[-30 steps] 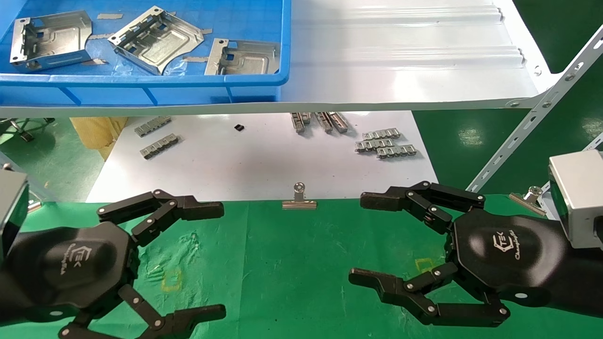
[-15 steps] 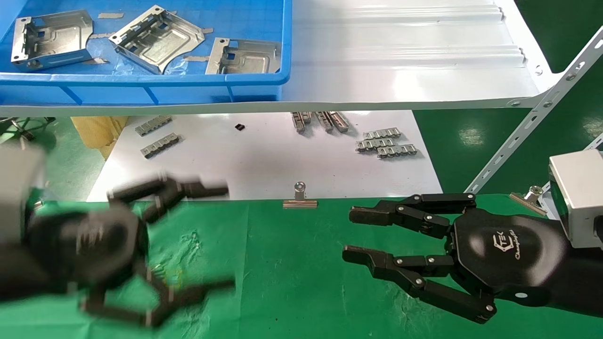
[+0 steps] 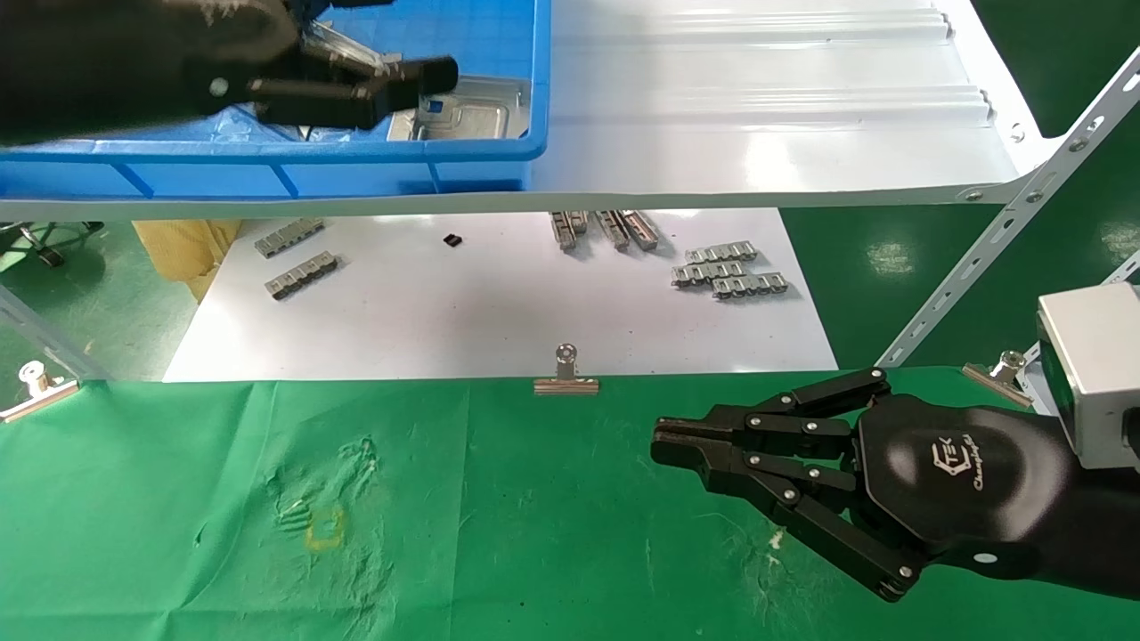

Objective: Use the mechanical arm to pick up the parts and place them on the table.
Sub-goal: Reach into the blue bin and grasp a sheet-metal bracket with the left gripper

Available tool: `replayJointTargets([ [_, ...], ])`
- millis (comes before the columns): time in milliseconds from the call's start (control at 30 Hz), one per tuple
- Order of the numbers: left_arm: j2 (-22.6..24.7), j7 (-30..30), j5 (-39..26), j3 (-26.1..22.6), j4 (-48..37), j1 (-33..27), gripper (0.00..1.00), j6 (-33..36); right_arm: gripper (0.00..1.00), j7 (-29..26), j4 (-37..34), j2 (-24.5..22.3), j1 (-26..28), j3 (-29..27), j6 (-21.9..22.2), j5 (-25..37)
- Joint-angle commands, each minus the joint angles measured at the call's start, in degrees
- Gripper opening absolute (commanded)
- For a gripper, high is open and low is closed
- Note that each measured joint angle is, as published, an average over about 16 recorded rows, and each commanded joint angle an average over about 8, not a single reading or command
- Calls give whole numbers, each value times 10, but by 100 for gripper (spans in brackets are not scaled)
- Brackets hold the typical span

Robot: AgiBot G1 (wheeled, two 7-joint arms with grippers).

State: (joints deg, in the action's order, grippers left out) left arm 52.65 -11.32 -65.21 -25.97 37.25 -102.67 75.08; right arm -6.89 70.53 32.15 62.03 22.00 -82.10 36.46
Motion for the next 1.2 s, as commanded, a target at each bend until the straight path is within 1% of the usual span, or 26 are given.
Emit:
replayJointTargets([
  [33, 22, 12, -34, -15, -62, -45, 100, -10, 0, 0, 0, 0, 0, 0, 0, 0],
  [67, 29, 16, -46, -20, -89, -60, 100, -20, 1, 0, 0, 0, 0, 0, 0, 0],
  [100, 35, 20, -57, -25, -115, -74, 98, -32, 9, 0, 0, 0, 0, 0, 0, 0],
  [300, 56, 48, -114, -50, -229, -129, 24, -111, 84, 0, 0, 0, 0, 0, 0, 0],
  [333, 59, 52, -122, -53, -243, -135, 11, -125, 95, 0, 0, 0, 0, 0, 0, 0],
  [367, 61, 56, -128, -56, -255, -139, 1, -137, 100, 0, 0, 0, 0, 0, 0, 0],
  [533, 79, 63, -144, -64, -302, -149, 0, -184, 100, 0, 0, 0, 0, 0, 0, 0],
  [733, 96, 66, -149, -67, -331, -157, 0, -209, 100, 0, 0, 0, 0, 0, 0, 0],
  [967, 103, 76, -158, -73, -344, -168, 0, -209, 100, 0, 0, 0, 0, 0, 0, 0],
  [1200, 95, 79, -170, -82, -354, -181, 0, -180, 100, 0, 0, 0, 0, 0, 0, 0],
])
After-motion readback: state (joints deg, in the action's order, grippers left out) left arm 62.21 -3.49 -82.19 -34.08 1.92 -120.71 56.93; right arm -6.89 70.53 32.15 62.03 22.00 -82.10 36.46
